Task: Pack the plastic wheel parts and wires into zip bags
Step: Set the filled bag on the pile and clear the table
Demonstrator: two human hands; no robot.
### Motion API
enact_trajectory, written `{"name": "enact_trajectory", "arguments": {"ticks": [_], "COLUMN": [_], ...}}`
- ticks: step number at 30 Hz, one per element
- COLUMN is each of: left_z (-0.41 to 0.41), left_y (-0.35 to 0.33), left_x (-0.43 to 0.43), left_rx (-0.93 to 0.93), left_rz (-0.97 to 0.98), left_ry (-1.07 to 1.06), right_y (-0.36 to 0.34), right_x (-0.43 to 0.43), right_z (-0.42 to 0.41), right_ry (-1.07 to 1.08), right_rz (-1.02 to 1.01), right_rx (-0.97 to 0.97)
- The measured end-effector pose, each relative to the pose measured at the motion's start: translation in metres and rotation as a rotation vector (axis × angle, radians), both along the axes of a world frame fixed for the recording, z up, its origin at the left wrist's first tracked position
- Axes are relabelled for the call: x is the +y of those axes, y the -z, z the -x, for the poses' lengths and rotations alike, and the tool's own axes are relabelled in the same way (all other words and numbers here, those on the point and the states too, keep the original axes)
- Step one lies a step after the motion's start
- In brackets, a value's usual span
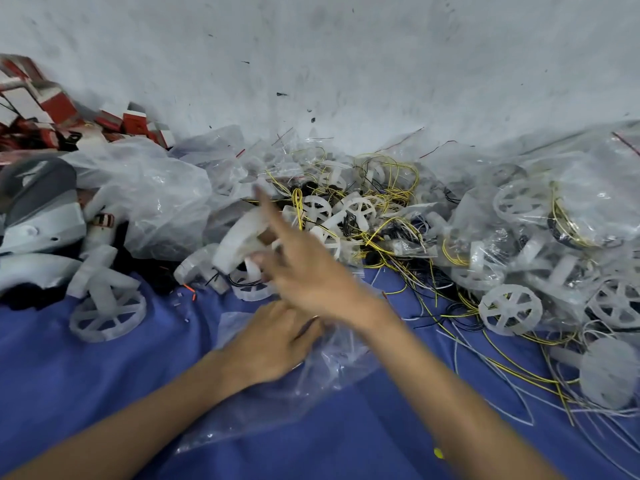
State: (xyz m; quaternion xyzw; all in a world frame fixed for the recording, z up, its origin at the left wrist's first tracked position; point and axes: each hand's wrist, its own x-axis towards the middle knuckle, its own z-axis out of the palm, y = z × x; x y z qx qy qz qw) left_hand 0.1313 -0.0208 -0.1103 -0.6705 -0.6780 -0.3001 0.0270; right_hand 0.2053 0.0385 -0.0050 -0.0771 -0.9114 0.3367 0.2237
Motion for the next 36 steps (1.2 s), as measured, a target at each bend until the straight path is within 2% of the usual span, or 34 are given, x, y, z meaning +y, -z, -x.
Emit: {"name": "enact_trajectory", "arguments": {"ticks": [5, 8, 10, 23, 29, 33, 36], "left_z": [-0.001, 0.003, 0.007, 0.000, 0.002, 0.001, -0.002], "left_y": [-0.012, -0.014, -0.016, -0.025, -0.026, -0.033, -0.034], "left_x": [0.000, -0.001, 0.000, -0.003, -0.004, -0.005, -0.006], "left_rx": [-0.005, -0.085, -0.133, -0.226, -0.208, -0.197, -0.268], "left_rz": [-0.156, -0.229, -0.264, -0.409, -0.434, -0.428, -0.452], "left_ry": [0.074, 0.070, 0.055, -0.045, -0.179, -0.186, -0.054], "right_y": [-0.034, -0.037, -0.035, -0.040, -0.047, -0.052, -0.049], "right_x": [0.057, 0.080, 0.089, 0.081, 0.061, 0.049, 0.049], "right_z": [-0.069, -0.089, -0.097, -0.097, -0.090, -0.091, -0.087], "right_ry": [-0.020, 0.039, 0.037, -0.055, -0.044, -0.112, -0.129], "right_rz": [0.382, 0.483, 0.518, 0.148, -0.057, -0.087, -0.009], "right_rx": [0.049, 0.115, 0.075, -0.285, -0.283, -0.357, -0.428]}}
